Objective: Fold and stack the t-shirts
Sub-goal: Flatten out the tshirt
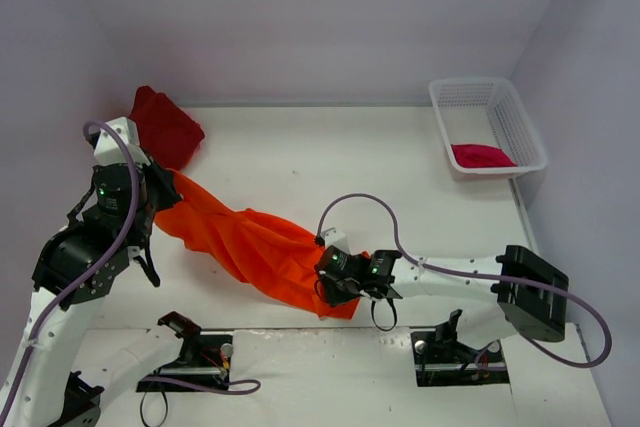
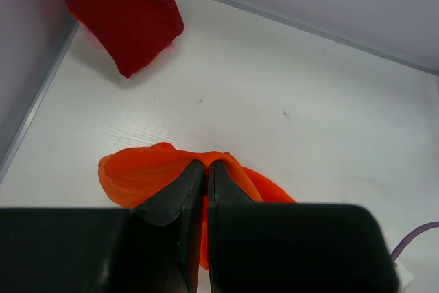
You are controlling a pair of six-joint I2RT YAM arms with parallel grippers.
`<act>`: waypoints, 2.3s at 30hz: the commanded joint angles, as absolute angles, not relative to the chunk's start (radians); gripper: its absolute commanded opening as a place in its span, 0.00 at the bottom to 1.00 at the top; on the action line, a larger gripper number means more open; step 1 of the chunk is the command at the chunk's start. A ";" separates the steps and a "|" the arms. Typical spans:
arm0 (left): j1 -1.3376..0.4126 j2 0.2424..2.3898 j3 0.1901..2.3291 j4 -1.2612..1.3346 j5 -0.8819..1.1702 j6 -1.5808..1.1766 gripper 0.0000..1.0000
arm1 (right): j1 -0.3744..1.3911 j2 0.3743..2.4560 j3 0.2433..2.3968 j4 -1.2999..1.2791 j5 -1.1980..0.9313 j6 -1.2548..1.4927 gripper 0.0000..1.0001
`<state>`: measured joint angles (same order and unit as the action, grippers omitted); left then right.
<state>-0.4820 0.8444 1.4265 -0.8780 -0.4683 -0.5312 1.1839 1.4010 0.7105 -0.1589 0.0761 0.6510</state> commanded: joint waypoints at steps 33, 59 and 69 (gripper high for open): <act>-0.446 0.839 1.413 -0.822 -0.446 -0.528 0.00 | 1.192 1.473 0.718 -0.092 0.155 0.641 0.09; -0.443 0.819 1.414 -0.836 -0.446 -0.534 0.00 | 1.183 1.341 1.061 -0.382 0.316 0.534 0.00; -0.443 0.804 1.462 -0.876 -0.497 -0.525 0.00 | 0.976 1.118 1.158 -0.420 0.307 0.430 0.00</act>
<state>-0.4503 0.8101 1.3994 -0.8948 -0.4561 -0.5308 1.0405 1.2022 1.0733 -0.4202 0.2699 0.4850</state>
